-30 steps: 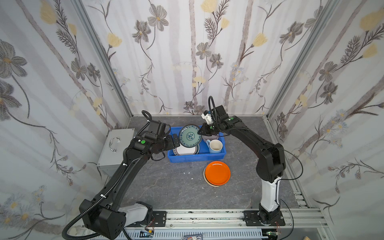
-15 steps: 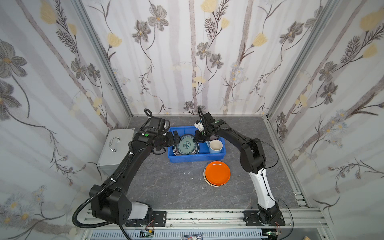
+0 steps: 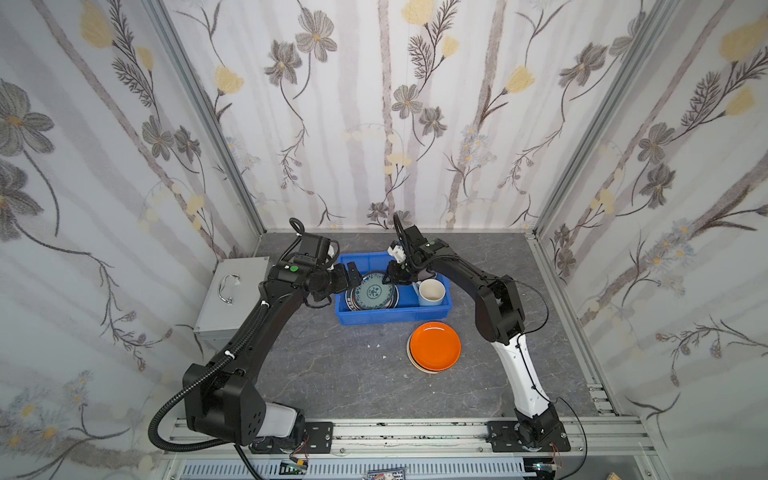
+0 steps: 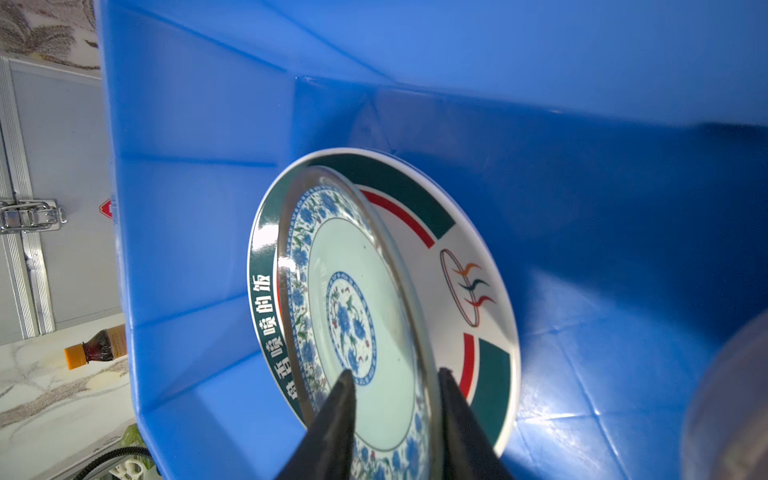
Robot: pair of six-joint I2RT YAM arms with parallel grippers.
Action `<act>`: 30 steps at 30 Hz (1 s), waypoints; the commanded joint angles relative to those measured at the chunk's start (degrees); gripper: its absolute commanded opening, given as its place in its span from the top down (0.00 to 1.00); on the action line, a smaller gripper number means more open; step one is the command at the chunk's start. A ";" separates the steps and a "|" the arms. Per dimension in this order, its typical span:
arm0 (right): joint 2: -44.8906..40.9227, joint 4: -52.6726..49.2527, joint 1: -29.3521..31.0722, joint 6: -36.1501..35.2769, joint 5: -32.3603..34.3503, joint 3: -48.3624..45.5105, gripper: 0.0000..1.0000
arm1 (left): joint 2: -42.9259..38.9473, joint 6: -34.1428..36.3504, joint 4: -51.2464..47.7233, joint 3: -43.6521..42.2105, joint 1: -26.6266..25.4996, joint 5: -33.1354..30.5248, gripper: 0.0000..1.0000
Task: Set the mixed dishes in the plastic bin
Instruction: 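Carry the blue-patterned plate over the bin and lower it with both grippers, then open both grippers and move them back to the orange plate stack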
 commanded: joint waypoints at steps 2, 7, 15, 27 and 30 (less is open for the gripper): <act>-0.13 -1.05 -0.16 -1.76 1.64 1.68 0.52 | -0.96 0.92 0.51 -0.10 0.33 0.66 0.00; -1.69 -3.19 -0.69 -3.28 4.55 1.88 0.41 | -1.39 0.87 0.77 -0.56 0.44 1.23 0.00; -7.05 -8.11 -1.19 -5.90 9.81 1.69 0.41 | -2.41 -0.46 2.29 -2.30 0.35 4.19 0.00; -37.34 -5.66 -1.34 -6.31 15.33 -25.62 0.43 | -2.40 -4.00 3.63 -5.26 -14.01 -0.70 0.06; -46.69 -2.19 -1.66 -4.44 15.66 -39.33 0.49 | -0.51 -6.32 5.31 -6.49 -19.83 -2.96 0.22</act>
